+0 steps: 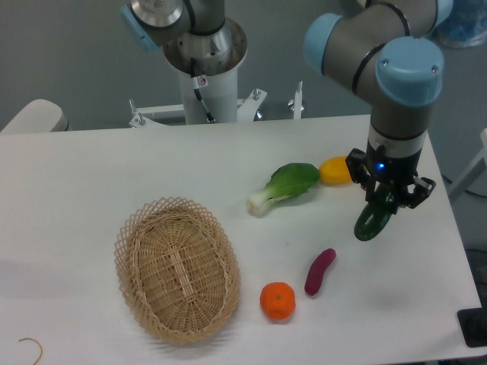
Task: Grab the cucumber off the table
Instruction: 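Lift the grasped cucumber up off the table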
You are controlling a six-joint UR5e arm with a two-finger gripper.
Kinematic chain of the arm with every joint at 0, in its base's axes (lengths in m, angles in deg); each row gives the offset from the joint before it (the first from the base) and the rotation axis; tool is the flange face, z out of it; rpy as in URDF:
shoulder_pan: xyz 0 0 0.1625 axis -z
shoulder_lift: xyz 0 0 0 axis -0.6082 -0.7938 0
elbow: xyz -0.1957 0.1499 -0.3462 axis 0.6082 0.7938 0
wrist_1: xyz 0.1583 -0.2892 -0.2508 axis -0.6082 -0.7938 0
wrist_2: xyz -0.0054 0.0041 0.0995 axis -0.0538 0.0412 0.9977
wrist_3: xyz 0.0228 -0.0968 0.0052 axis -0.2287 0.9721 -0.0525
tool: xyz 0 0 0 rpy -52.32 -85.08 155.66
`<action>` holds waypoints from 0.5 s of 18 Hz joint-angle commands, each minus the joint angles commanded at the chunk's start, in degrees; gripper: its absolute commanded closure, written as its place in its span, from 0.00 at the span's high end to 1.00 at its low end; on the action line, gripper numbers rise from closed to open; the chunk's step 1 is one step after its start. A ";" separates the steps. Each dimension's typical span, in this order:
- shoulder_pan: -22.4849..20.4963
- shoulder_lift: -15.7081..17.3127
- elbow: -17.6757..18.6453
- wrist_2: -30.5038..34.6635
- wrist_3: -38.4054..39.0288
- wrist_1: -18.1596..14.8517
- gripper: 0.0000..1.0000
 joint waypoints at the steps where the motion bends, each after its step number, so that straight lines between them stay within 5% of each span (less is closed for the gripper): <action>1: 0.00 0.00 -0.09 -0.09 -0.09 0.00 0.52; 9: 0.18 0.00 -0.09 -0.53 -0.09 0.00 0.53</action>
